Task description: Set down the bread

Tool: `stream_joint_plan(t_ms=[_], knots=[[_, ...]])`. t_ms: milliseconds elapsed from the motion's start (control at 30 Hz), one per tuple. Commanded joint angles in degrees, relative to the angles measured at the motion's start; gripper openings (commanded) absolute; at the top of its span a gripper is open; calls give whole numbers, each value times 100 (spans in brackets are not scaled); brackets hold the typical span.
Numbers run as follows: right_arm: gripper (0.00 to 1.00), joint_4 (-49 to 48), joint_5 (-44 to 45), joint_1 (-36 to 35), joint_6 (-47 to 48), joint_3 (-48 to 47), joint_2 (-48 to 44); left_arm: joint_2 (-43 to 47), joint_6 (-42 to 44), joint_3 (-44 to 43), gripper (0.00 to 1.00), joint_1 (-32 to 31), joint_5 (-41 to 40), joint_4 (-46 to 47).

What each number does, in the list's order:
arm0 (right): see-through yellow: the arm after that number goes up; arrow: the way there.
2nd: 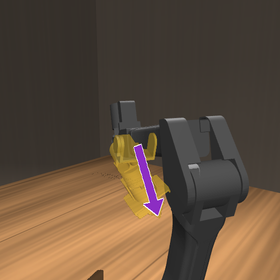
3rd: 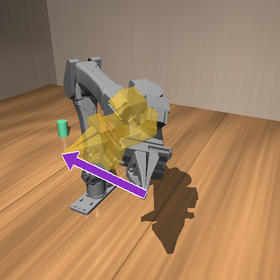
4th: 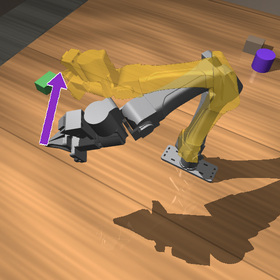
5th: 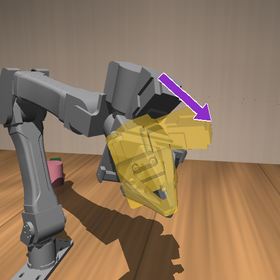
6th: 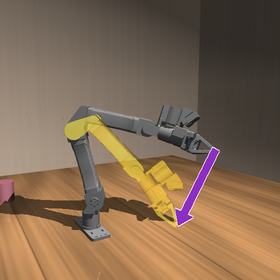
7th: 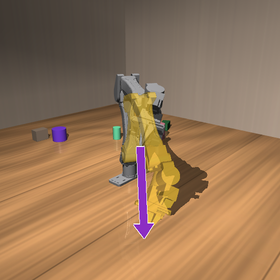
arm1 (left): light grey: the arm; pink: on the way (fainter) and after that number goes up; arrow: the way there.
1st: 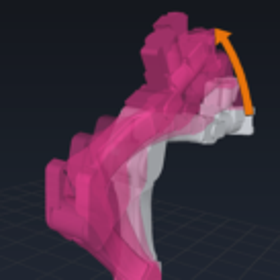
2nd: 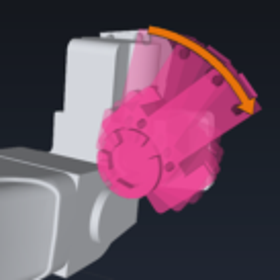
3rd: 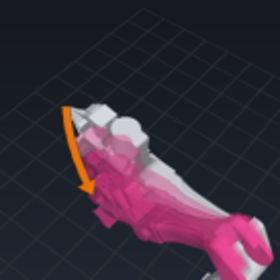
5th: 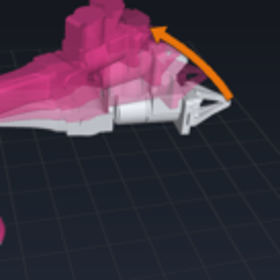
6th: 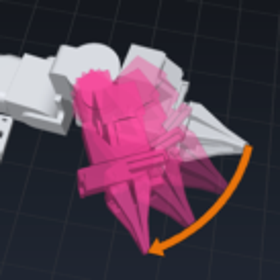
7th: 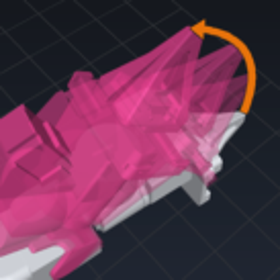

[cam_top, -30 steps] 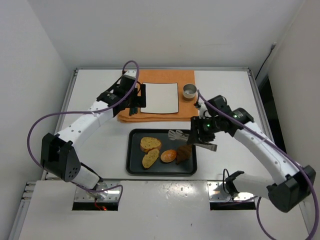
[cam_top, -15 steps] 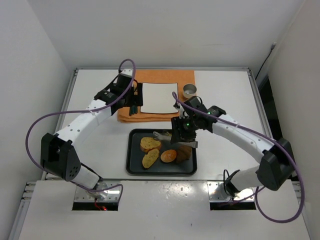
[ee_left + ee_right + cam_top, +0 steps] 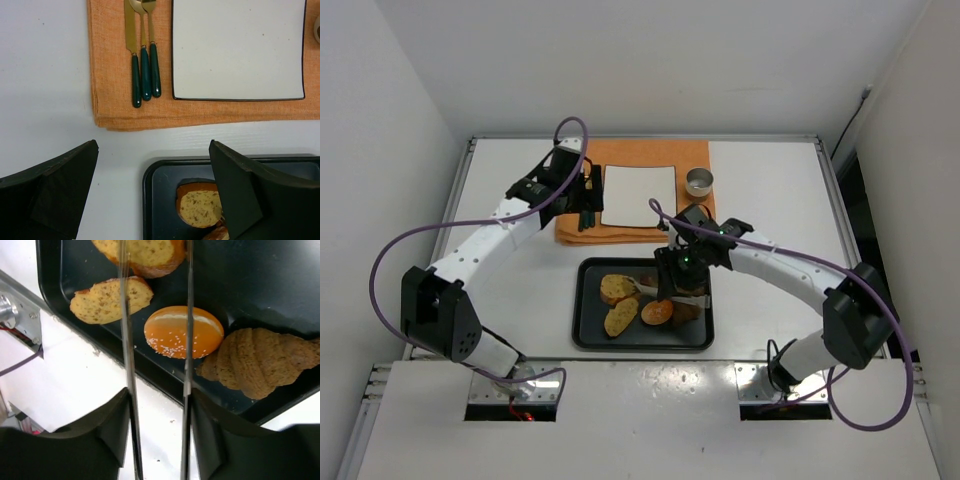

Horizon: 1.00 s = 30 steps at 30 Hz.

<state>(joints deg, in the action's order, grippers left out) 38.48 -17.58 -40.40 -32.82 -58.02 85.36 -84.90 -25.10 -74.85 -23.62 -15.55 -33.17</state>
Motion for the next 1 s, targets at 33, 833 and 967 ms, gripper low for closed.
stream_joint_plan(t_ms=[33, 833, 967], knots=[[44, -96, -219, -99, 205, -174, 85, 114, -74, -135, 99, 68, 149, 38], [11, 557, 1625, 6, 119, -1915, -248, 703, -504, -188, 99, 656, -220, -146], [11, 178, 2180, 59, 47, -2291, -126, 765, -504, -135, 99, 727, -141, -146]])
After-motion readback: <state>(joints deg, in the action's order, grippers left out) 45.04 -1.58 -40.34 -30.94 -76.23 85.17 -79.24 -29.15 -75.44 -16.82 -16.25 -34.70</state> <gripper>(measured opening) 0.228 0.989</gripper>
